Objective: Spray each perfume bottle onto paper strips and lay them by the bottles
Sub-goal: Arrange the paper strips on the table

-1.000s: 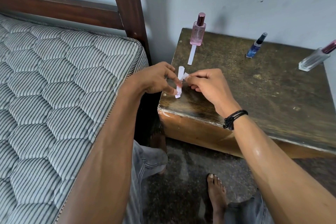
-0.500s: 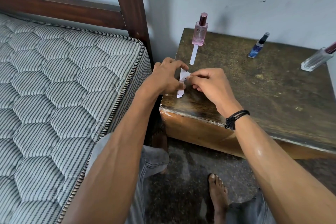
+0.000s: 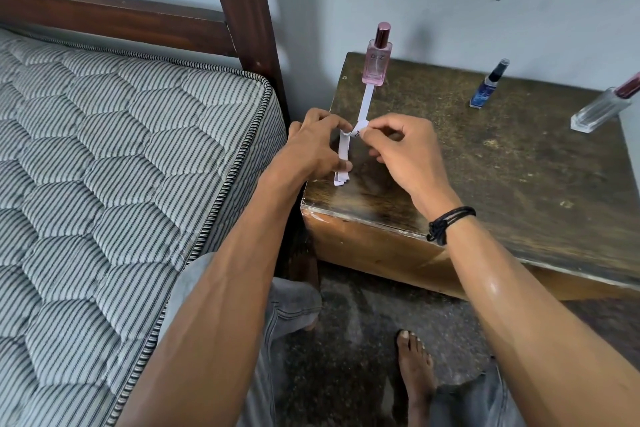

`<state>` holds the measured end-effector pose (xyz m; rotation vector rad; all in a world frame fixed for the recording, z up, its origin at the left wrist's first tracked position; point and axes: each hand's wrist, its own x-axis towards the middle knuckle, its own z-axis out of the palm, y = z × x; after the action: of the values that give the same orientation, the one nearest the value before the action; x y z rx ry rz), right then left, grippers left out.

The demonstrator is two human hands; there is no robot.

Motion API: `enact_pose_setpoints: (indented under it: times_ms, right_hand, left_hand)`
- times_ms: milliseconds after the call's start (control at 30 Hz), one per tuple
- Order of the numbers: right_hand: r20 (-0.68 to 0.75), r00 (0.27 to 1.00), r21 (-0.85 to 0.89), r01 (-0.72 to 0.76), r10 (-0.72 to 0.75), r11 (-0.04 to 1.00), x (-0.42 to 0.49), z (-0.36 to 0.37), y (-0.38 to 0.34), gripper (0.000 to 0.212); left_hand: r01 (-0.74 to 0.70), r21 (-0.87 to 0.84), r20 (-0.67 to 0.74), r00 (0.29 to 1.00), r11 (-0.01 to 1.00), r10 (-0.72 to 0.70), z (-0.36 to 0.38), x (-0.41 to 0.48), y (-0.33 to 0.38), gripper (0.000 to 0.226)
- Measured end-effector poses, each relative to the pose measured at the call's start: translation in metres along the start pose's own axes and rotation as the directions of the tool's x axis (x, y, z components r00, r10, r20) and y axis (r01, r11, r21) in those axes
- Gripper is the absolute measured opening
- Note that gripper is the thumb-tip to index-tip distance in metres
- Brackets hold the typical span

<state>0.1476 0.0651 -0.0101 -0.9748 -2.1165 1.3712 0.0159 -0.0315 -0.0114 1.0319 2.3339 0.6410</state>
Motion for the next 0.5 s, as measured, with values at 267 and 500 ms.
enact_pose_setpoints:
  times_ms: [267, 500]
  right_hand:
    - [-0.041, 0.998, 0.035, 0.041, -0.04, 0.999, -0.0006, -0.0003, -0.0016, 0.011]
    - [-0.056, 0.998, 0.041, 0.024, -0.022, 0.999, 0.0022, -0.0032, 0.0003, 0.008]
  left_hand:
    - [0.017, -0.045, -0.015, 1.0, 0.999, -0.018, 0.0009, -0.0016, 0.0021, 0.069]
    - [0.002, 0.058, -0.044, 0.999, 0.998, 0.0, 0.0013, 0.0011, -0.003, 0.038]
